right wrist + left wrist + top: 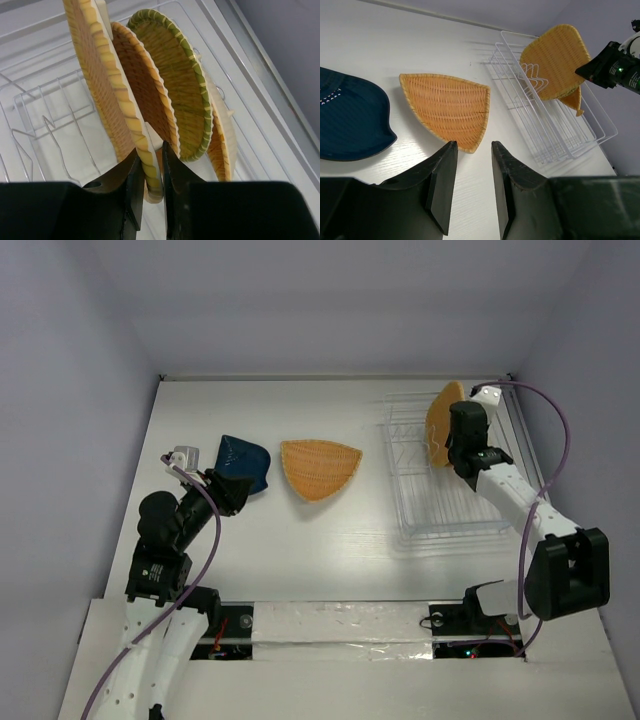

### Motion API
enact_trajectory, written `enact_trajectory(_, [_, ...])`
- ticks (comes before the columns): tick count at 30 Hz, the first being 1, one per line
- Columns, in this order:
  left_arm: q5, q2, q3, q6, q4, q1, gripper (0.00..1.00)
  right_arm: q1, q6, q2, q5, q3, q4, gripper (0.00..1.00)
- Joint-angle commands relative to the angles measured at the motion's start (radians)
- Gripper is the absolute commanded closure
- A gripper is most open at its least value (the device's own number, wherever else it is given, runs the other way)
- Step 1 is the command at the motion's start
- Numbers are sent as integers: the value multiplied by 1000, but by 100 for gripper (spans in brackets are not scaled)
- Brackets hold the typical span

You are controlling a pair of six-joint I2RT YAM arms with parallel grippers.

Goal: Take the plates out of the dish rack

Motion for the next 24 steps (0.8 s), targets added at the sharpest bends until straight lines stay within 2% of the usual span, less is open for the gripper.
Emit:
enact_trajectory(1, [15,-8,-5,1,55,-1,70,37,-22,-83,47,72,-8,100])
enact_trajectory(9, [11,-2,-6,0,55,-1,70,103,-77,-155,132,119,-31,100])
enact_trajectory(15, [9,3,-5,0,54,-1,70,123,-58,-254,104,118,-37,100])
enact_trajectory(21, [9,8,-5,3,52,-1,70,168,-34,-397,-57,119,-71,100])
enact_trajectory(24, [9,8,-5,1,54,-1,70,178,-12,-428,-197,119,-77,100])
